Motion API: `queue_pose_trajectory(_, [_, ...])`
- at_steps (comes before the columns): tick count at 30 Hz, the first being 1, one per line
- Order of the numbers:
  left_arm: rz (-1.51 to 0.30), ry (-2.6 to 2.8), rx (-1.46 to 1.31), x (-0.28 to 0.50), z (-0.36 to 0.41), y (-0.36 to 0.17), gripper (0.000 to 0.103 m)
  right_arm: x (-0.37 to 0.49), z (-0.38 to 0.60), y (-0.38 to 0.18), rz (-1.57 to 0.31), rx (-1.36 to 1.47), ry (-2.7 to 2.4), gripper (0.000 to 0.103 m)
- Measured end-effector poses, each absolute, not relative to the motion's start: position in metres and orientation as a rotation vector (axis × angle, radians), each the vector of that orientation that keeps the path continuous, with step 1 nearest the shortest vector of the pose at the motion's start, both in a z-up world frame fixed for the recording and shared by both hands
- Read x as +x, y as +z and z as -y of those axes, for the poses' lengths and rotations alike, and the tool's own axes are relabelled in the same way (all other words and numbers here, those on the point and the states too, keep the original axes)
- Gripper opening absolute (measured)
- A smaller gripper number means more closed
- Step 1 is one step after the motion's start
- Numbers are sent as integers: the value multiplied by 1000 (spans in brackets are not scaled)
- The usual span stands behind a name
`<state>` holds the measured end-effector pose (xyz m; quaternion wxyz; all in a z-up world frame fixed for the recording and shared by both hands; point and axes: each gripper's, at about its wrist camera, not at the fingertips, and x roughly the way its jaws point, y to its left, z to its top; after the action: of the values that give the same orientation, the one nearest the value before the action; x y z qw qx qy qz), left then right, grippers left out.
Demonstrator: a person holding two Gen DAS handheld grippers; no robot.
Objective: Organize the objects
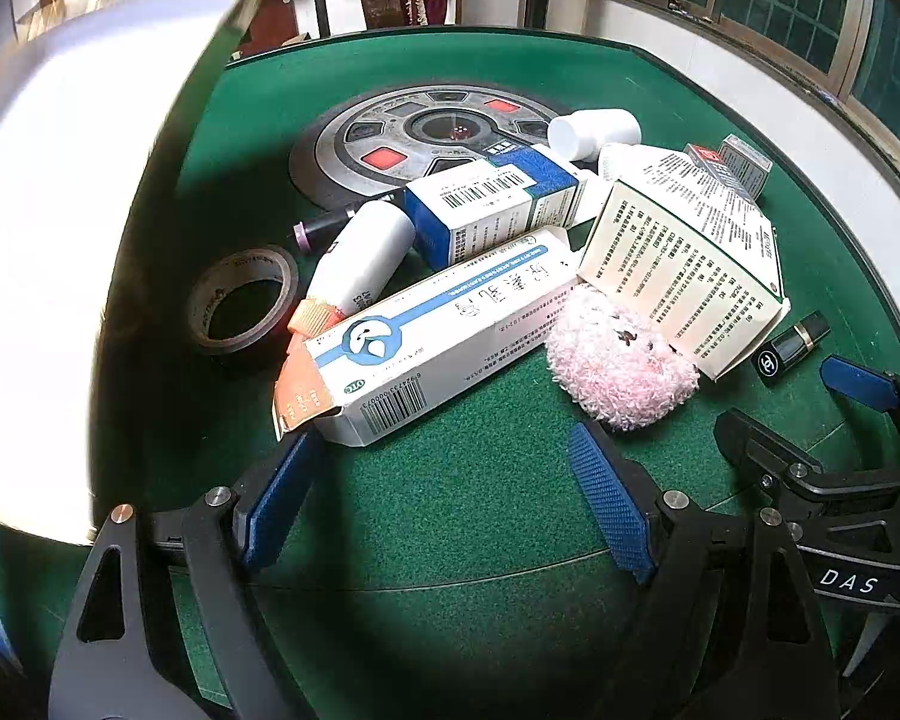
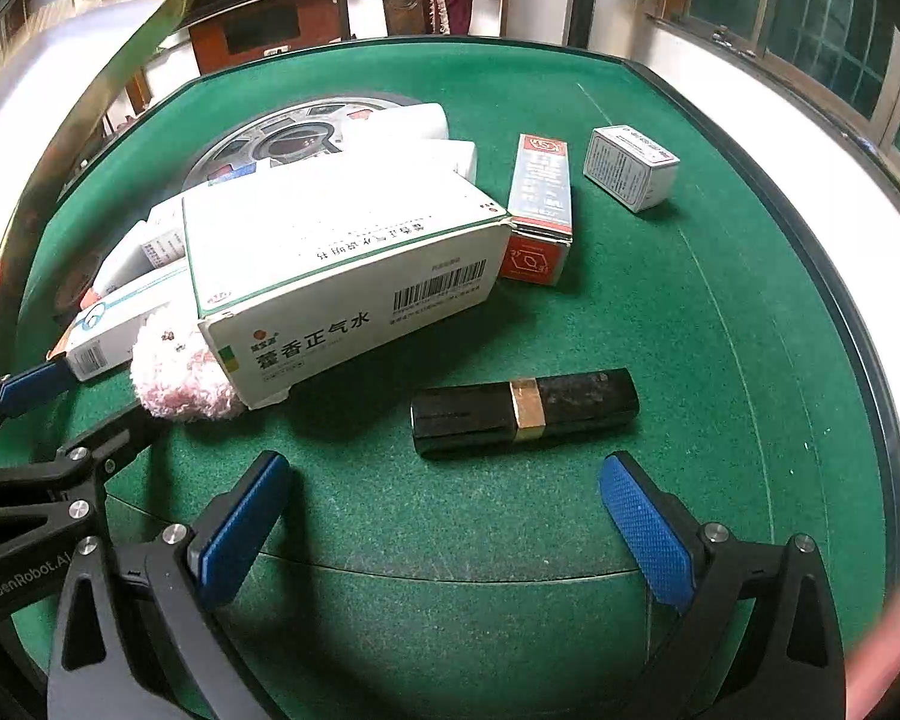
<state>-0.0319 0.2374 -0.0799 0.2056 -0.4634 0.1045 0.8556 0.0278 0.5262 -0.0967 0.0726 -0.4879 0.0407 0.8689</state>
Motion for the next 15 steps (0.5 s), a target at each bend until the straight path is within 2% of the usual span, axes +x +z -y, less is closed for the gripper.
queue_pose_trajectory(2, [-290, 2388, -1297, -32, -237, -80, 88, 28, -526, -97, -123, -1466, 2611, 103])
queue_pose_trajectory(5, [-277, 2404, -1335, -38, -234, -83, 102, 29, -527, -98, -124, -1466, 2612, 103])
queue_pose_trajectory(15, [-269, 2403, -1345, -40, -232, -83, 103, 28, -524, -99, -118, -1467, 2611, 103])
